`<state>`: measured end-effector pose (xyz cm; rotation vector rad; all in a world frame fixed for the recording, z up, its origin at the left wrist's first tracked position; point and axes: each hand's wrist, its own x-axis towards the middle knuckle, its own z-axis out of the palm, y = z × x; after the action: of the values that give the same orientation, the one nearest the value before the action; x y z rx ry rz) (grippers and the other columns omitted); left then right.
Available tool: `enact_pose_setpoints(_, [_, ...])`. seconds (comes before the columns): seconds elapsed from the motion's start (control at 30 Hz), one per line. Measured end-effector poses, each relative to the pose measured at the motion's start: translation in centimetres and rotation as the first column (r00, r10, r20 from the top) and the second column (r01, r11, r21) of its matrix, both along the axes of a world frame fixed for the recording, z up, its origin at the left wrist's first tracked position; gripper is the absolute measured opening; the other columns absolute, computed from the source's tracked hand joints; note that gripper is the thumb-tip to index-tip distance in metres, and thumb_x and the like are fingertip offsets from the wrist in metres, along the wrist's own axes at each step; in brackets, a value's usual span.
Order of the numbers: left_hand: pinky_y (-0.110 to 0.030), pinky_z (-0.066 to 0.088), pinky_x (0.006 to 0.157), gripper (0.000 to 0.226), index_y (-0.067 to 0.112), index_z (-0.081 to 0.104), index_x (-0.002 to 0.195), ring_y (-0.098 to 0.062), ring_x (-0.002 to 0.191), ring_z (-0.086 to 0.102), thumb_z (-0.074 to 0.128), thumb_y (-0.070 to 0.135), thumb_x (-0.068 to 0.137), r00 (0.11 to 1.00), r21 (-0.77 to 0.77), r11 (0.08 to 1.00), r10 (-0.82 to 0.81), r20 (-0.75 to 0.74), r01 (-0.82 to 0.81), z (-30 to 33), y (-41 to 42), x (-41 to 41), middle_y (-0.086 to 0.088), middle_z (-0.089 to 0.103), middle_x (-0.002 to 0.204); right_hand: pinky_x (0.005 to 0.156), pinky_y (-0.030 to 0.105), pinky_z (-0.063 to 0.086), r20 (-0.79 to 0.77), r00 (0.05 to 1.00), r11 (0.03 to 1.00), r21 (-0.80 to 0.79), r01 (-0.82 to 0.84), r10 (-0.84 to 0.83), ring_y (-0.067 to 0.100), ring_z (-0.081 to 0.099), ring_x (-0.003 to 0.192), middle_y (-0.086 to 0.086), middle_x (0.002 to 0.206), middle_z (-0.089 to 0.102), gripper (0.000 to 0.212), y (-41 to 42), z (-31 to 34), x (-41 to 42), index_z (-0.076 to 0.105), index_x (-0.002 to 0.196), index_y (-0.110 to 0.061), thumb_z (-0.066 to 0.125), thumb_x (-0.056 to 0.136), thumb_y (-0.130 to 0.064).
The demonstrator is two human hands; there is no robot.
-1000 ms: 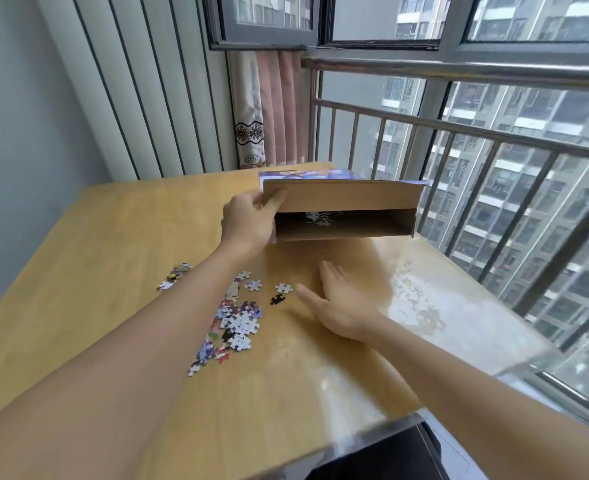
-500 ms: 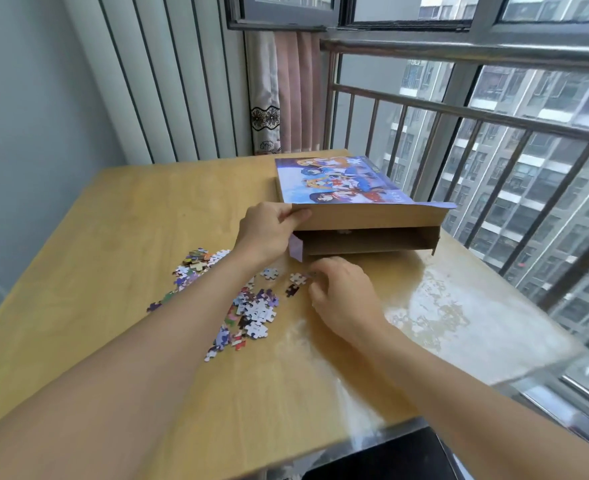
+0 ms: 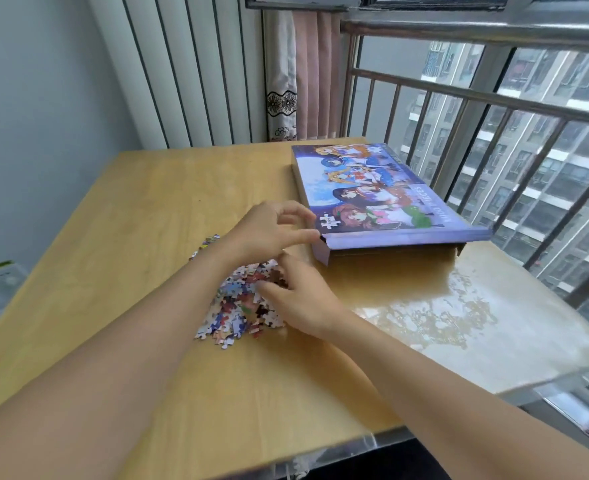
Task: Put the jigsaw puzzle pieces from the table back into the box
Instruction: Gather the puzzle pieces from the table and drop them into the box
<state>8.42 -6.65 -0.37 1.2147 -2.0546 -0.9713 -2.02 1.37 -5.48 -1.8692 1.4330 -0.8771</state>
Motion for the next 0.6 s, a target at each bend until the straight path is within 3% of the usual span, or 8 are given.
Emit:
enact_pose_setpoints(0.07, [-0.026,0.046,0.095,0.02,0.03,0.072,0.109,-0.003,0.116,0.059,0.072,0.037,0.09,0.987,-0.079,0.984,0.154,-0.039,-0.157,-0.1,-0.1,3.3,0.014,0.068,0.117,0.106,0.036,0.046,0.024,0.996,0.996,-0.005,0.087,-0.087,0.019,0.061,0.115,0.007,0.135,0.063,0.058,-0.6,0.4,0.0,0.045,0.147,-0.016,0.056,0.09,-0.023])
enact_pose_setpoints(0.17, [-0.033,0.046,0.099,0.022,0.028,0.071,0.114,-0.009,0.116,0.059,0.062,0.037,0.097,0.907,-0.174,0.892,0.421,-0.016,-0.418,-1.5,-0.1,7.9,0.013,0.066,0.117,0.109,0.045,0.044,-0.061,0.995,0.997,0.01,0.082,-0.082,0.016,0.055,0.111,0.006,0.135,0.059,0.065,-2.2,0.7,0.3,0.034,0.154,-0.016,0.054,0.093,-0.026])
enact_pose_setpoints(0.23, [-0.03,0.041,0.098,0.028,0.025,0.067,0.123,-0.015,0.121,0.057,0.054,0.037,0.101,0.875,-0.132,0.87,0.483,0.028,-0.475,-3.1,0.0,9.8,0.006,0.065,0.126,0.117,0.039,0.033,-0.16,0.986,0.997,0.052,0.055,-0.046,0.021,0.044,0.136,0.007,0.155,0.041,0.068,-3.9,0.7,0.9,0.028,0.157,-0.011,0.054,0.097,-0.029])
enact_pose_setpoints(0.3, [-0.026,0.036,0.095,0.037,0.021,0.06,0.134,-0.018,0.127,0.053,0.045,0.037,0.105,0.878,-0.054,0.882,0.472,0.077,-0.469,-4.6,0.2,10.7,0.0,0.061,0.137,0.12,0.037,0.024,-0.26,0.965,0.997,0.058,0.041,-0.025,0.023,0.026,0.149,0.009,0.163,0.028,0.072,-5.6,0.9,1.8,0.024,0.158,-0.008,0.053,0.099,-0.039])
enact_pose_setpoints(0.37, [-0.023,0.033,0.097,0.041,0.023,0.053,0.141,-0.016,0.133,0.048,0.037,0.038,0.107,0.893,-0.031,0.897,0.442,0.084,-0.441,-5.6,0.6,11.0,0.002,0.055,0.145,0.121,0.037,0.022,-0.319,0.947,0.998,0.068,0.002,0.02,0.023,0.023,0.151,0.01,0.165,0.025,0.073,-7.2,1.0,2.9,0.023,0.158,-0.008,0.048,0.101,-0.047])
enact_pose_setpoints(0.5, [-0.031,0.035,0.109,0.043,0.035,0.05,0.142,-0.009,0.133,0.046,0.03,0.045,0.105,0.933,0.023,0.932,0.361,-0.001,-0.361,-6.3,1.2,10.9,0.01,0.052,0.144,0.117,0.033,0.025,-0.177,0.966,0.963,0.227,-0.146,0.189,0.021,0.031,0.148,0.006,0.163,0.031,0.064,-9.2,2.0,5.0,0.027,0.158,-0.011,0.043,0.104,-0.043])
enact_pose_setpoints(0.6, [-0.029,0.043,0.103,0.035,0.029,0.06,0.13,-0.006,0.119,0.056,0.032,0.035,0.108,0.919,0.019,0.928,0.371,-0.129,-0.372,-6.2,1.4,11.1,0.01,0.062,0.129,0.114,0.038,0.036,-0.137,0.957,0.953,0.205,-0.225,0.255,0.021,0.048,0.134,0.004,0.149,0.051,0.049,-9.0,2.3,5.4,0.046,0.148,-0.014,0.044,0.105,-0.038])
